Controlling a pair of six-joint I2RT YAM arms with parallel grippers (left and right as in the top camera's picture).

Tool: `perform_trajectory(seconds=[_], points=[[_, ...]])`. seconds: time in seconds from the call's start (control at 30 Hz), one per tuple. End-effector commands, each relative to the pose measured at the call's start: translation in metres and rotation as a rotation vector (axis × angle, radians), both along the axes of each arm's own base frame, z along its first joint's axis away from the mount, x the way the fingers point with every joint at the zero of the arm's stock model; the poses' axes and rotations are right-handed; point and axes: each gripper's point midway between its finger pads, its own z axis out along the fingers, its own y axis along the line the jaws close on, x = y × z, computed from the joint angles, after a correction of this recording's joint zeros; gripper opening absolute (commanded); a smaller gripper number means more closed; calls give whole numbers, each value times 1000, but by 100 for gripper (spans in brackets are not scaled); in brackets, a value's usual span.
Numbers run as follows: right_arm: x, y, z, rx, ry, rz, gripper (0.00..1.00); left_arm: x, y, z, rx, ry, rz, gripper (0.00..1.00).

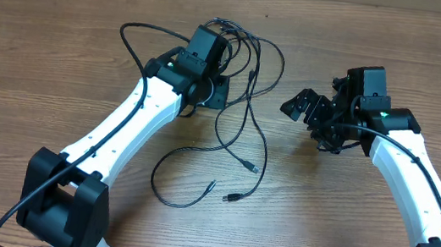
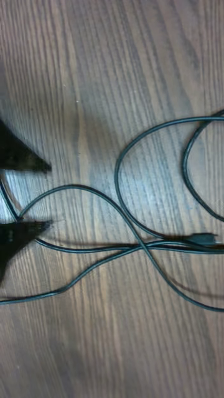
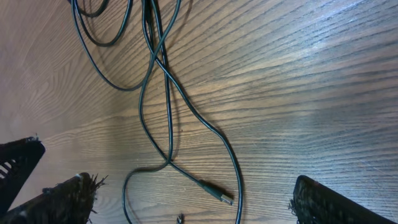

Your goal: Untangle cables

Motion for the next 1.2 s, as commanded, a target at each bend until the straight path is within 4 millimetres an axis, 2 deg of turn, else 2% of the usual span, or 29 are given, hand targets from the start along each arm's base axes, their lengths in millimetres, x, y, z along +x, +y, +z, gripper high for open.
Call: perform_trajectory(seconds=[0.0,0.1,0.33,0.43,0.6,0.7,0.77,0.83,1.07,1.17], points=[[2,3,2,8,-7,7,100,2,2,13,-6,-31,12,14],[2,3,2,8,-7,7,100,4,1,14,-10,-40,12,15],[2,3,2,8,-7,7,100,12,-11,22,-67,-75,-9,48],[2,3,2,8,-7,7,100,19,-21,28,-98,-120,-44,56],[2,3,2,8,-7,7,100,29,-49,32,25,-306,-423,76],[2,3,2,8,-7,7,100,42,-69,27,80,-412,-571,77],[2,3,2,8,-7,7,100,49,-82,16,92,-451,-639,76],[2,3,2,8,-7,7,100,51,-88,6,102,-455,-676,76],[2,3,2,8,-7,7,100,61,-96,-62,150,-407,-762,77],[2,3,2,8,-7,7,100,65,-99,-83,155,-399,-773,70]])
